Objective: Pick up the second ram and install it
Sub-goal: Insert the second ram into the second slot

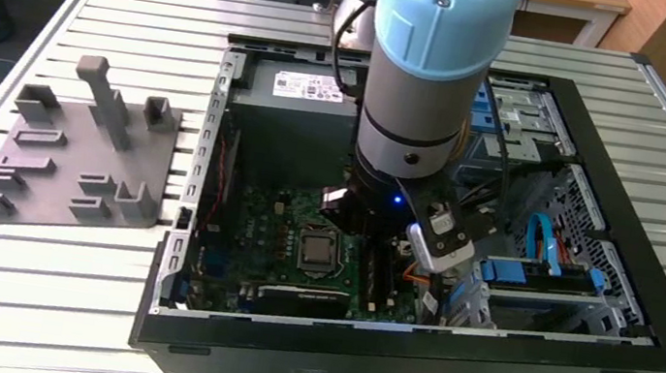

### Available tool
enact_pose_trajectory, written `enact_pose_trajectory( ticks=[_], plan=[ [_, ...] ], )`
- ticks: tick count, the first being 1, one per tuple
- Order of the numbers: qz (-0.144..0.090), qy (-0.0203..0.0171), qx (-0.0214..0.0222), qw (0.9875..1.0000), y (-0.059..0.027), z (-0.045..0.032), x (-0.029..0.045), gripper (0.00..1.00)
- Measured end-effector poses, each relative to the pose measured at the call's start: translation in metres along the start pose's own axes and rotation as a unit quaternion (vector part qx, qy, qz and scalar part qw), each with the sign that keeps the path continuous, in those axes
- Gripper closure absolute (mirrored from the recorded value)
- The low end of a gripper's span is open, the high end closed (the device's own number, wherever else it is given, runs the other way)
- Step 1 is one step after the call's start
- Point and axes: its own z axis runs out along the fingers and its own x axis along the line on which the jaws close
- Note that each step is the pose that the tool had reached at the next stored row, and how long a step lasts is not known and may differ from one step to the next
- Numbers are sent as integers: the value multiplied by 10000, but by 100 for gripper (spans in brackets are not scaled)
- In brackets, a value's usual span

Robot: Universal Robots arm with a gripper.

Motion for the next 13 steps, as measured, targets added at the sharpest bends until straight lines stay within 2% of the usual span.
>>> enact_pose_trajectory(
  ticks=[9, 13],
  plan=[
    [-93, 8, -6, 10000, -1, 15, -6, 86],
    [-91, 11, -29, 10000, -1, 28, -9, 86]
  ],
)
